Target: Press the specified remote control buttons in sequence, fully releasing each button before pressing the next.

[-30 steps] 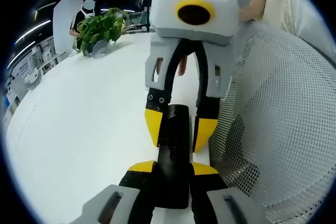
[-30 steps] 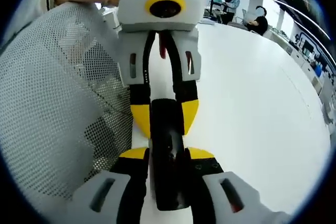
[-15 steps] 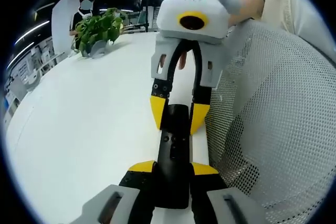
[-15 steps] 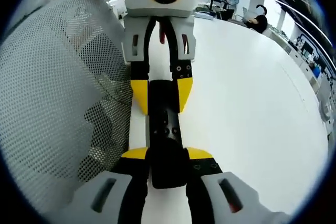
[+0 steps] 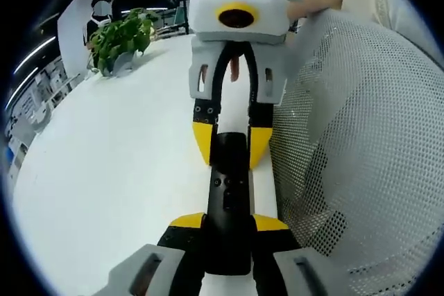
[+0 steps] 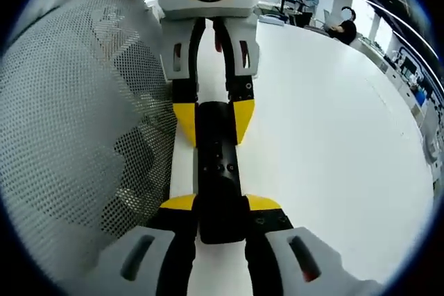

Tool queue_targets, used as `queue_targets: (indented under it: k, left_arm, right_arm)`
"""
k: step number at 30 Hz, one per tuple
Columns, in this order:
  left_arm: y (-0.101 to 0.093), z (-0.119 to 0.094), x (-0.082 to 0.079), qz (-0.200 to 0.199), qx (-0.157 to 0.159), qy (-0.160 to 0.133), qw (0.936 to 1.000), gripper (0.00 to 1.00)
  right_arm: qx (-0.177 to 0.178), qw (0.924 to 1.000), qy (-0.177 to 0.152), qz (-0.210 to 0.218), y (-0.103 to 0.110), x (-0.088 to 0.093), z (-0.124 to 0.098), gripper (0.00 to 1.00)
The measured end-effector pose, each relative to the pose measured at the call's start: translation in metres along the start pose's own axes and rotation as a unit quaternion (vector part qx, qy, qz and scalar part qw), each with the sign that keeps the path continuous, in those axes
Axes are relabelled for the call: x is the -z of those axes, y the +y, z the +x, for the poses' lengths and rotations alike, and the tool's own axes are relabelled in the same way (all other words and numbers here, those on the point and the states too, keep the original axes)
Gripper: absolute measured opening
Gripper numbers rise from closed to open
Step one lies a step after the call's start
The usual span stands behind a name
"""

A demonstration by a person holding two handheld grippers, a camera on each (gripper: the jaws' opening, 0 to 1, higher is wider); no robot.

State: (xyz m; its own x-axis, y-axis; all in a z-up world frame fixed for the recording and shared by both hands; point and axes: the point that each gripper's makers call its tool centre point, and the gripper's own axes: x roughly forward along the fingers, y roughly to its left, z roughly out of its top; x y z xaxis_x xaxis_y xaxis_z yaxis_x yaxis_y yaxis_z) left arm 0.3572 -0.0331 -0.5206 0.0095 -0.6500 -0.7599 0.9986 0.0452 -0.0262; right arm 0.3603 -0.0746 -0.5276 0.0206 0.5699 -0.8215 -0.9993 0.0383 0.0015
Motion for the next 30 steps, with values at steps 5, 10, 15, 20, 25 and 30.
queue_targets:
  k: [5,10,15,20,25,30]
  left_arm:
    - [-0.0005,-0.0006,-0.0008,0.0,0.001,0.002,1.0,0.24]
    - [-0.0014,0.0,-0.0014,0.014,-0.002,0.008,0.9999,0.24]
    - [-0.0003,-0.0002,-0.0011,0.011,-0.001,0.012,0.9999,0.24]
    - [0.0,-0.0001,-0.0012,0.012,-0.001,0.012,0.9999,0.25]
    - [0.001,0.0008,-0.0023,0.013,-0.002,0.011,0.9999,0.25]
    - [0.0023,0.0012,-0.0036,-0.005,-0.004,0.011,0.9999,0.25]
  right_arm:
    - [-0.001,1.0,0.006,0.004,0.0007,-0.0015,-0.0014,0.25]
    - [0.003,1.0,0.005,0.006,0.0011,-0.0013,-0.0014,0.26]
    - [0.001,1.0,0.008,0.0,-0.0002,-0.0012,-0.0011,0.26]
    - [-0.001,1.0,0.007,0.002,-0.0007,-0.0014,-0.0018,0.25]
    - [-0.003,0.9999,0.011,-0.001,-0.0015,-0.0013,-0.002,0.25]
    - [-0.003,0.9999,0.016,0.001,-0.0023,-0.0003,-0.0011,0.25]
